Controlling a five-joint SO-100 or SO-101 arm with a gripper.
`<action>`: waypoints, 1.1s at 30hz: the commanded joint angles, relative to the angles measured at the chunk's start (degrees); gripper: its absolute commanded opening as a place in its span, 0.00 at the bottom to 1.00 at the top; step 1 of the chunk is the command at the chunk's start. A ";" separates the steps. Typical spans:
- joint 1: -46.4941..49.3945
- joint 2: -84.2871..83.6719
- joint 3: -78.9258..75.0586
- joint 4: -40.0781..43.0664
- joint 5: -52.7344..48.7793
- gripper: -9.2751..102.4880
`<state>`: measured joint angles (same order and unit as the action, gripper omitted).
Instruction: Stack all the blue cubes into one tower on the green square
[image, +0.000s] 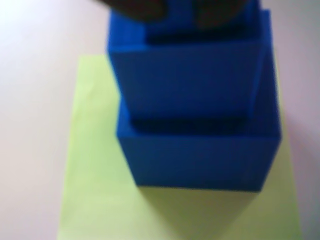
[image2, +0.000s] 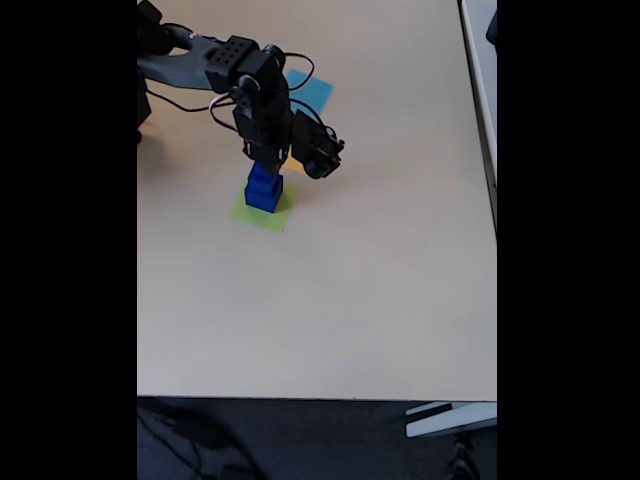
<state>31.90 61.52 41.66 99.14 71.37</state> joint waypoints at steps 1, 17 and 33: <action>0.35 1.14 -0.18 0.26 0.62 0.08; 0.62 1.58 0.18 0.44 0.35 0.08; 1.32 0.97 -4.57 0.18 -1.67 0.08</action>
<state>32.61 61.52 41.48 99.14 70.49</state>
